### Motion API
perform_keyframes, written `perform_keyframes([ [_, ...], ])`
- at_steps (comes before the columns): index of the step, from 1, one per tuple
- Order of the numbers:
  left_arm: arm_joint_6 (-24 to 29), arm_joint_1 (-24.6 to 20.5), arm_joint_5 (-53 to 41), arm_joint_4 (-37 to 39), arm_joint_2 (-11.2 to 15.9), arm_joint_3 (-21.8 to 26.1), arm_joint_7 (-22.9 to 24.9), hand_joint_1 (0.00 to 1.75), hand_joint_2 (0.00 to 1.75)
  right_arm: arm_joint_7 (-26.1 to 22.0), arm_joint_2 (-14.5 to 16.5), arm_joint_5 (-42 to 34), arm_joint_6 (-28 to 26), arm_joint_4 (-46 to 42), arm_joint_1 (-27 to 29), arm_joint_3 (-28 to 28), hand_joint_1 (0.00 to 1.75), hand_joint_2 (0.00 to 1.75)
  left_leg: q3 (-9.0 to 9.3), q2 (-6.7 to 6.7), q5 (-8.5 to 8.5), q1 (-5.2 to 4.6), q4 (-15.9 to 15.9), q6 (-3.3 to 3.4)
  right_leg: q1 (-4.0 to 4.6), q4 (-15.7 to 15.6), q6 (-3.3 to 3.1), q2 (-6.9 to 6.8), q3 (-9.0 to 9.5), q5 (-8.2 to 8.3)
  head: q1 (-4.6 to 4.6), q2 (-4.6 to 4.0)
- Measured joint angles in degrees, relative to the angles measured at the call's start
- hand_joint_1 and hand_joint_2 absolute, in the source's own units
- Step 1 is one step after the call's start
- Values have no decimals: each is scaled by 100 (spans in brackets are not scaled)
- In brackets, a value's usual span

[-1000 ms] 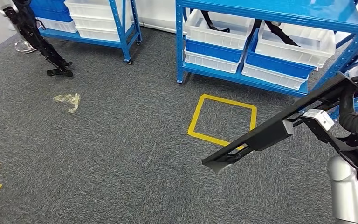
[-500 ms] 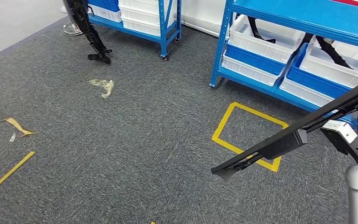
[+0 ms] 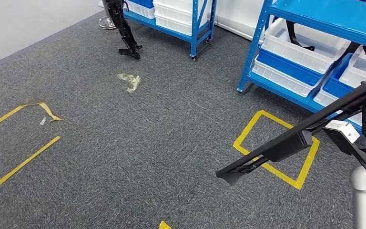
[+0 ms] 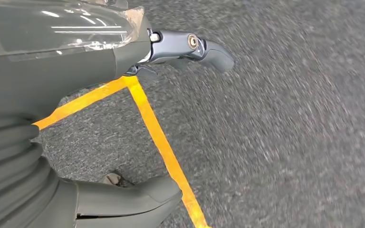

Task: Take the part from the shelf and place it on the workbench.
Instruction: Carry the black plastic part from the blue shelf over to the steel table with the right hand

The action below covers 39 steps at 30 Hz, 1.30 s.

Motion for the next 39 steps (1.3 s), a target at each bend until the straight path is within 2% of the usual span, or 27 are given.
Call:
perform_keyframes([
  [2,8,-12,1,21,5,0,3,0,175,5,3,-16,-1,-22,-10,3,175,175,166,130,71,-46,-335,68,48,-3,55,-124,22,-23,10,0],
  [4,21,-7,14,46,6,2,4,0,175,13,14,-32,0,-41,-19,10,175,175,147,-26,99,-59,-369,143,64,-20,109,-241,41,-37,20,0],
  [5,32,-3,22,58,3,3,3,0,175,17,21,-36,0,-49,-21,18,175,175,155,-100,125,-50,-400,189,56,16,131,-162,31,-74,27,0],
  [6,43,-3,30,67,2,4,2,0,175,21,23,-40,0,-53,-21,24,175,175,167,-172,155,-37,-431,234,43,143,135,-2,-22,-155,32,0],
  [8,64,-12,37,81,2,4,-1,0,175,34,20,-54,-1,-56,-22,32,175,175,170,-326,195,-20,-466,294,15,776,103,416,-311,-454,66,0],
  [10,76,-14,44,92,5,7,-3,0,175,44,25,-59,-2,-51,-20,42,175,175,155,-501,206,-21,-463,309,11,1528,97,564,-685,-708,86,0],
  [11,80,-10,48,101,5,10,-4,0,175,45,36,-51,-2,-49,-23,52,175,175,153,-594,210,-22,-460,307,9,1667,130,578,-769,-715,87,0],
  [12,78,-4,51,110,5,13,-5,0,175,52,47,-37,-2,-48,-30,66,175,175,155,-686,214,-20,-457,302,2,1580,180,586,-743,-634,88,0],
  [13,71,1,54,117,4,15,-5,0,175,68,55,-18,-2,-47,-43,81,175,175,159,-777,218,-15,-450,292,-14,1266,241,616,-607,-477,90,0],
  [14,57,5,56,122,5,16,-5,0,175,89,61,4,-2,-46,-61,97,175,175,155,-867,221,-10,-439,273,-46,838,301,726,-416,-298,92,0],
  [15,37,7,62,126,10,18,-5,0,175,119,65,26,-2,-45,-78,115,175,175,140,-953,220,-15,-414,247,-68,461,326,849,-246,-158,92,0],
  [17,6,21,72,128,20,19,-5,0,175,198,82,98,-2,-43,-105,158,175,175,77,-1103,235,-28,-383,173,-85,77,292,997,-75,-25,91,0],
  [19,-7,63,77,128,24,20,-5,0,175,297,111,213,-2,-44,-141,229,175,175,22,-1221,271,-23,-391,99,-76,71,203,887,-73,-3,88,0],
  [20,-10,84,77,129,21,21,-5,0,175,345,125,274,-2,-47,-173,268,175,175,-2,-1170,257,-28,-365,71,-85,68,167,824,-72,8,86,0],
  [22,-11,94,77,130,16,20,-7,0,175,416,146,366,-2,-58,-229,326,175,175,-96,-897,127,-46,-182,33,-112,54,74,701,-61,20,53,0],
  [23,-11,83,77,131,15,20,-7,0,175,439,150,390,-2,-65,-248,338,175,175,-197,-692,-5,-52,31,16,-96,54,35,645,-59,17,33,0],
  [24,-12,70,75,131,19,19,-7,0,175,453,152,401,-2,-70,-259,348,175,175,-353,-556,-168,-42,350,1,-77,54,1,582,-59,13,16,0],
  [26,-19,59,65,131,17,17,-7,0,175,480,158,421,-2,-75,-285,374,175,175,-713,-398,-466,-12,1080,-24,-34,55,-30,429,-60,4,8,0],
  [27,-25,62,57,132,13,16,-7,0,175,493,163,434,-2,-77,-298,391,175,175,-821,-368,-514,1,1297,-30,-18,55,-39,347,-60,-1,7,0],
  [28,-31,66,49,132,7,15,-7,0,175,513,169,457,-2,-79,-313,409,175,175,-807,-352,-448,9,1277,-30,-7,55,-43,270,-57,-5,6,0],
  [29,-38,69,37,133,5,15,-7,0,175,545,170,494,-2,-82,-338,428,175,175,-675,-323,-297,14,1031,-22,0,55,-47,196,-51,-10,6,0],
  [31,-49,59,5,132,20,15,-5,0,175,657,158,593,-2,-98,-438,480,175,175,-228,-86,28,-12,223,23,29,61,-33,72,-37,-30,4,0],
  [33,-58,39,-24,132,35,11,-4,0,175,816,110,682,-1,-117,-578,570,175,175,24,87,151,-65,-256,80,68,60,10,-33,-23,-56,7,0],
  [34,-61,33,-30,132,43,9,-3,0,175,885,86,707,-1,-123,-638,627,175,175,33,74,145,-94,-305,103,83,52,37,-92,-13,-65,12,0],
  [36,-60,36,-38,132,52,5,-3,0,175,965,51,737,-2,-131,-724,728,175,175,48,-79,175,-97,-352,169,82,44,90,-170,16,-92,9,0],
  [37,-60,35,-42,132,54,4,-3,0,175,979,36,744,-2,-136,-745,765,175,175,72,-146,201,-83,-389,215,73,111,103,-81,-2,-147,12,0],
  [39,-60,16,-49,133,58,4,-3,0,175,995,-14,746,-2,-143,-763,808,175,175,111,-290,250,-44,-449,288,49,602,81,282,-219,-394,33,0],
])
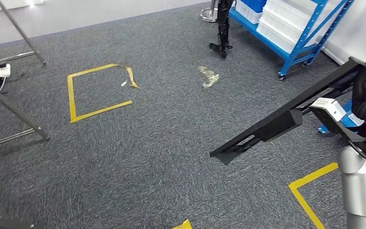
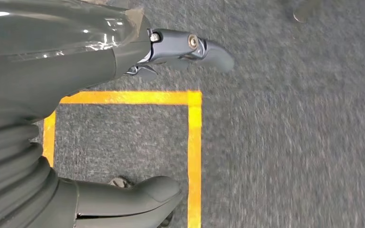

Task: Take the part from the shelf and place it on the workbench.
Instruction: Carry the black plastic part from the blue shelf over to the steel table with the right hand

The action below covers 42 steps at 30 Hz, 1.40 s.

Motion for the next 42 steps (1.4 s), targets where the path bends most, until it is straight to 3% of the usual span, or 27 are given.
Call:
perform_keyframes([
  [1,-1,-13,-2,0,3,0,0,0,175,7,-21,-2,0,0,-2,11,175,175,-4,-84,10,4,-5,18,-5,404,-22,175,-191,-166,13,0],
  [2,-1,-19,-5,0,5,-1,0,0,175,14,-38,-1,0,0,1,18,175,175,-9,-175,12,5,-4,21,-10,803,-24,265,-392,-302,26,0],
  [3,-2,-20,-8,0,4,-1,0,0,175,17,-48,5,0,0,7,25,175,175,-11,-266,14,8,-2,20,-17,1063,-3,300,-536,-368,34,0],
  [4,-4,-18,-10,0,1,-1,0,0,175,21,-51,15,0,0,9,36,175,175,-11,-357,15,13,3,17,-28,1111,43,310,-582,-342,33,0],
  [5,-8,-17,-14,0,-3,-2,0,0,175,28,-56,33,0,-1,5,49,175,175,-8,-448,16,23,11,10,-49,917,108,322,-512,-220,34,0],
  [7,-32,-17,-24,0,-6,-2,0,0,175,80,-76,105,0,-1,-46,90,175,175,-16,-620,7,42,50,-35,-119,104,249,479,-162,143,41,0],
  [8,-44,-19,-34,0,-4,-2,-1,0,175,134,-94,165,2,-1,-98,131,175,175,-38,-695,0,40,80,-71,-142,-229,269,565,-14,281,44,0],
  [10,-53,-12,-71,4,1,-3,0,0,175,298,-127,364,36,1,-254,275,175,175,-104,-814,11,29,106,-155,-143,-474,213,644,88,382,42,0],
  [12,-53,12,-120,22,-4,-8,3,0,175,476,-147,634,113,0,-475,496,175,175,-153,-876,36,38,101,-219,-140,-467,114,535,76,410,31,0],
  [14,-51,16,-152,47,-13,-21,5,0,175,592,-155,861,186,-6,-693,726,175,175,-270,-625,-89,30,294,-266,-156,-479,19,418,83,426,-1,0],
  [16,-49,-13,-180,71,-21,-37,11,0,175,656,-163,1030,220,-17,-833,910,175,175,-578,-238,-417,24,912,-300,-123,-486,-65,278,96,419,-39,0],
  [18,-52,-31,-230,107,-32,-60,21,0,175,761,-164,1227,220,-22,-902,1087,175,175,-935,-93,-683,41,1624,-312,-73,-484,-105,116,101,404,-50,0],
  [19,-54,-32,-253,128,-40,-79,26,0,175,835,-162,1337,215,-22,-919,1186,175,175,-1006,-74,-685,44,1758,-307,-55,-484,-117,35,107,395,-53,0],
  [20,-55,-31,-275,146,-45,-102,28,0,175,914,-161,1442,210,-22,-926,1280,175,175,-959,-59,-589,46,1669,-298,-44,-484,-128,-44,117,386,-54,0],
  [21,-55,-30,-297,157,-45,-126,28,0,175,985,-163,1531,208,-22,-932,1363,175,175,-796,-19,-421,45,1365,-281,-36,-483,-135,-117,130,373,-54,0],
  [23,-57,-37,-339,175,-32,-166,27,0,175,1102,-183,1669,222,-22,-967,1490,175,175,-371,215,-142,13,603,-235,0,-477,-120,-248,152,338,-51,0],
  [25,-62,-46,-371,190,-14,-189,27,0,175,1176,-218,1739,280,-20,-1061,1598,175,175,-174,342,-67,-51,239,-186,42,-473,-79,-363,158,308,-36,0],
  [27,-62,-40,-388,202,13,-193,27,0,175,1216,-241,1714,387,-4,-1240,1722,175,175,-174,217,-46,-91,196,-126,51,-471,-33,-461,151,289,-22,0],
  [28,-61,-37,-391,209,24,-198,25,0,175,1228,-247,1678,445,10,-1357,1784,175,175,-164,150,-28,-93,165,-90,39,-437,-13,-405,135,262,-22,0],
  [30,-56,-50,-404,227,46,-226,23,0,175,1243,-272,1613,561,46,-1635,1898,175,175,-130,21,14,-68,109,-14,12,-78,-19,-88,-39,82,-22,0],
  [32,-56,-68,-428,244,58,-265,21,0,175,1252,-286,1590,681,90,-1905,2005,175,175,-127,-126,26,-57,102,16,-5,686,-68,222,-422,-197,-14,0],
  [34,-60,-72,-449,263,60,-290,20,0,175,1258,-261,1615,807,131,-2101,2136,175,175,-123,-299,26,-47,105,17,-7,1197,-46,297,-723,-299,-7,0],
  [35,-67,-72,-454,273,60,-300,19,0,175,1264,-238,1649,861,146,-2177,2207,175,175,-119,-389,28,-36,108,13,-16,1136,0,306,-726,-217,-8,0],
  [36,-84,-72,-457,282,59,-313,19,0,175,1276,-208,1693,906,155,-2251,2274,175,175,-116,-482,30,-18,117,3,-32,828,62,335,-609,-47,-7,0],
  [38,-130,-75,-475,290,67,-334,17,0,175,1318,-141,1784,980,167,-2394,2396,175,175,-133,-666,25,11,153,-46,-84,13,166,563,-258,308,-2,0],
  [40,-165,-76,-502,291,83,-356,16,0,175,1368,-66,1857,1055,173,-2498,2500,175,175,-183,-811,33,20,177,-127,-96,-382,147,706,-74,456,-1,0],
  [42,-174,-58,-517,292,92,-375,16,0,175,1403,27,1908,1121,178,-2567,2597,175,175,-226,-923,72,33,153,-208,-75,-397,57,591,-61,477,-4,0],
])
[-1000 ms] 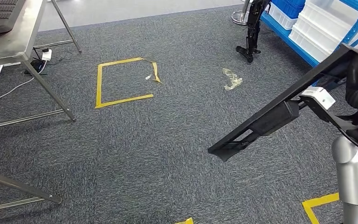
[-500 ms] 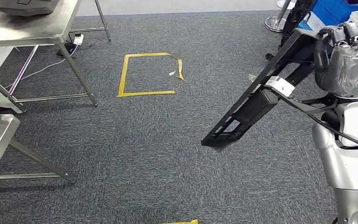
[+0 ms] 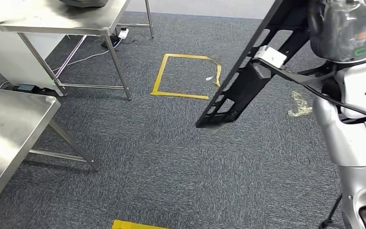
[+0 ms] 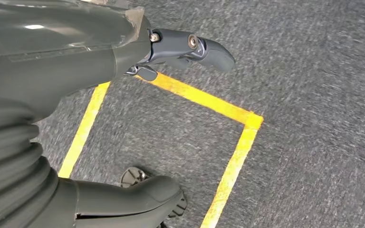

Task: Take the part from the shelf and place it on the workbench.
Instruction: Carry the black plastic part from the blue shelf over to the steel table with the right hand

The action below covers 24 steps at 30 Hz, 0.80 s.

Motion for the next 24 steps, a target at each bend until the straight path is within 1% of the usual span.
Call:
perform_keyframes([
  [1,-1,9,-7,2,1,-7,0,0,175,12,55,18,25,1,-34,44,175,175,-17,56,-3,-1,9,-33,-4,-9,-35,-62,5,14,-4,0],
  [2,-1,12,-14,4,2,-18,0,0,175,23,107,39,55,2,-77,86,175,175,-61,202,-54,-10,78,-63,-11,-21,-80,-132,15,23,-16,0],
  [3,-1,3,-24,6,4,-32,0,0,175,33,156,66,97,3,-129,127,175,175,-157,405,-172,-14,269,-86,-12,-33,-124,-204,26,26,-31,0],
  [4,-1,-12,-33,8,3,-45,0,0,175,46,200,97,143,7,-185,164,175,175,-302,630,-339,-16,571,-106,5,-37,-160,-278,33,22,-42,0],
  [5,-3,-29,-41,9,2,-57,0,0,175,58,241,126,186,12,-238,202,175,175,-490,763,-521,-6,950,-121,30,-37,-193,-354,35,13,-54,0],
  [6,-5,-42,-47,11,-3,-65,1,0,175,66,284,149,221,20,-286,245,175,175,-672,822,-667,9,1322,-129,52,-37,-209,-431,36,7,-54,0],
  [7,-10,-48,-50,13,-9,-69,1,0,175,71,329,165,243,29,-321,288,175,175,-789,840,-726,17,1555,-130,69,-36,-217,-507,37,1,-55,0],
  [8,-14,-51,-53,15,-14,-75,3,0,175,72,375,180,262,38,-352,331,175,175,-808,851,-685,21,1594,-128,81,-36,-225,-579,42,-6,-57,0],
  [9,-17,-54,-55,16,-16,-83,7,0,175,72,424,198,286,49,-386,377,175,175,-702,875,-548,22,1396,-121,89,-35,-234,-650,52,-15,-57,0],
  [10,-19,-61,-60,16,-16,-91,10,0,175,72,471,221,311,60,-427,417,175,175,-495,960,-359,18,1020,-106,98,-35,-243,-717,65,-26,-58,0],
  [11,-19,-78,-68,16,-15,-101,16,0,175,74,517,240,333,70,-475,452,175,175,-279,1113,-223,-11,628,-85,116,-34,-241,-778,78,-41,-60,0],
  [12,-19,-100,-80,16,-14,-111,22,0,175,78,553,257,353,80,-527,481,175,175,-99,1236,-128,-38,312,-55,140,-32,-232,-835,86,-56,-54,0],
  [13,-20,-123,-92,16,-13,-123,28,0,175,82,586,269,367,88,-572,507,175,175,1,1322,-98,-70,134,-21,162,-32,-214,-891,93,-71,-52,0],
  [14,-21,-143,-102,16,-9,-136,34,0,175,88,619,275,380,98,-608,533,175,175,25,1331,-117,-104,83,13,177,-37,-194,-948,100,-81,-47,0],
  [16,-20,-157,-111,16,3,-151,43,0,175,94,677,282,405,117,-653,586,175,175,53,1179,-90,-104,28,87,183,-46,-148,-1062,123,-111,-45,0],
  [17,-19,-162,-112,16,7,-157,47,0,175,96,695,283,412,126,-671,606,175,175,84,1108,-69,-92,-13,128,173,6,-131,-995,114,-151,-43,0],
  [18,-17,-169,-112,16,10,-164,54,0,175,97,706,283,415,132,-692,619,175,175,113,1037,-43,-74,-53,167,162,149,-123,-855,59,-228,-43,0],
  [19,-17,-180,-112,15,14,-174,61,0,175,98,708,283,417,139,-710,629,175,175,136,963,-23,-53,-81,197,146,414,-130,-662,-68,-342,-35,0],
  [20,-17,-194,-111,15,16,-184,66,0,175,100,707,283,416,150,-724,638,175,175,138,879,-15,-51,-88,213,126,778,-144,-464,-242,-478,-32,0],
  [21,-19,-204,-111,15,20,-191,69,0,175,102,705,283,416,164,-729,652,175,175,135,790,-13,-46,-87,220,116,1152,-149,-361,-440,-600,-27,0],
  [22,-22,-207,-111,16,20,-197,70,0,175,104,703,283,416,181,-724,670,175,175,134,693,-13,-42,-86,221,109,1428,-134,-315,-602,-667,-25,0],
  [23,-26,-204,-111,17,18,-200,71,0,175,104,702,283,417,197,-719,688,175,175,135,597,-13,-37,-83,220,101,1509,-95,-299,-673,-649,-25,0],
  [24,-29,-199,-111,19,14,-202,72,0,175,104,703,283,417,208,-717,703,175,175,137,505,-12,-29,-78,216,89,1363,-39,-284,-635,-542,-26,0],
])
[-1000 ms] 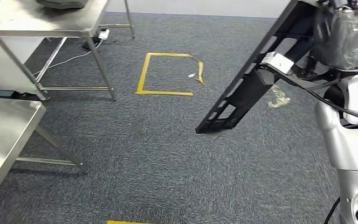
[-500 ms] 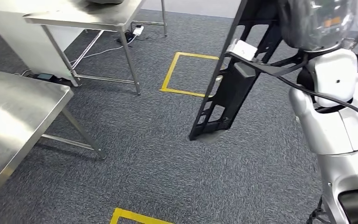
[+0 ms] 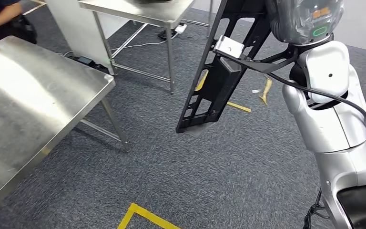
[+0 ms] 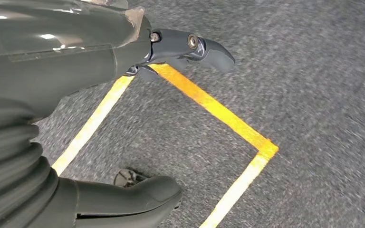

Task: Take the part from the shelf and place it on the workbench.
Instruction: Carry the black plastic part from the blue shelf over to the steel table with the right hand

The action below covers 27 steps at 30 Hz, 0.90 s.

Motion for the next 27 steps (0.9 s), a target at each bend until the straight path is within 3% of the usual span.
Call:
perform_keyframes([
  [2,-5,3,0,2,-5,-2,2,0,175,0,3,0,-1,9,-11,16,175,175,-6,-183,-7,22,25,-31,-56,-762,125,162,317,351,1,0],
  [3,-5,2,0,2,-4,-3,2,0,175,1,4,0,-1,12,-21,20,175,175,-21,-265,-11,26,48,-60,-79,-1109,151,264,476,487,1,0],
  [5,-4,13,0,2,3,-6,3,0,175,3,11,-1,-1,25,-31,32,175,175,-69,-398,-1,31,62,-135,-87,-1401,122,369,618,586,-1,0],
  [7,-4,44,-1,3,8,-8,6,0,175,5,25,0,-1,39,-35,44,175,175,-108,-467,19,43,50,-195,-80,-1415,54,252,630,606,-5,0],
  [9,-4,60,-3,8,8,-10,8,0,175,6,43,5,-1,49,-46,51,175,175,-206,-191,-91,31,211,-247,-100,-1446,-29,126,655,620,-30,0],
  [11,-4,45,-4,11,7,-11,8,0,175,7,54,9,-1,54,-60,53,175,175,-490,208,-395,25,786,-292,-89,-1463,-103,-15,677,613,-60,0],
  [13,-5,33,-5,13,2,-14,9,0,175,7,57,10,-1,61,-59,60,175,175,-850,329,-664,50,1490,-319,-67,-1462,-133,-166,681,597,-67,0],
  [14,-6,34,-6,14,-3,-15,9,0,175,7,61,11,-1,66,-56,70,175,175,-935,343,-674,59,1638,-327,-61,-1461,-140,-244,683,590,-68,0],
  [15,-7,35,-7,15,-5,-16,11,0,175,7,68,11,2,69,-54,82,175,175,-908,359,-583,66,1570,-330,-58,-1461,-147,-317,688,583,-69,0],
  [16,-7,34,-7,15,-5,-17,15,0,175,7,80,11,7,70,-57,97,175,175,-761,409,-412,67,1281,-327,-57,-1461,-149,-387,699,572,-69,0],
  [18,-5,16,-8,15,-1,-23,25,0,175,7,117,12,17,72,-80,128,175,175,-338,675,-116,36,511,-299,-18,-1456,-126,-508,725,537,-75,0],
  [20,-4,-20,-16,16,-2,-31,37,0,175,6,156,23,21,87,-116,164,175,175,-125,826,-45,-12,131,-244,42,-1456,-79,-622,747,503,-61,0],
  [22,-4,-41,-28,16,-4,-33,63,0,175,10,202,57,14,118,-136,210,175,175,-115,689,-46,-29,100,-173,67,-1470,-34,-739,778,477,-44,0],
  [23,-4,-45,-32,17,-7,-34,78,0,175,17,222,80,3,138,-137,232,175,175,-103,610,-35,-21,81,-139,59,-1447,-8,-698,779,449,-39,0],
  [25,-19,-69,-31,16,-10,-35,105,0,175,44,239,125,-59,186,-138,264,175,175,-72,463,-6,10,43,-56,34,-1131,4,-397,635,286,-25,0],
  [27,-63,-111,-20,16,-7,-35,129,0,175,59,236,157,-171,271,-130,291,175,175,-71,305,4,22,38,-6,6,-384,-34,-96,248,5,-9,0],
])
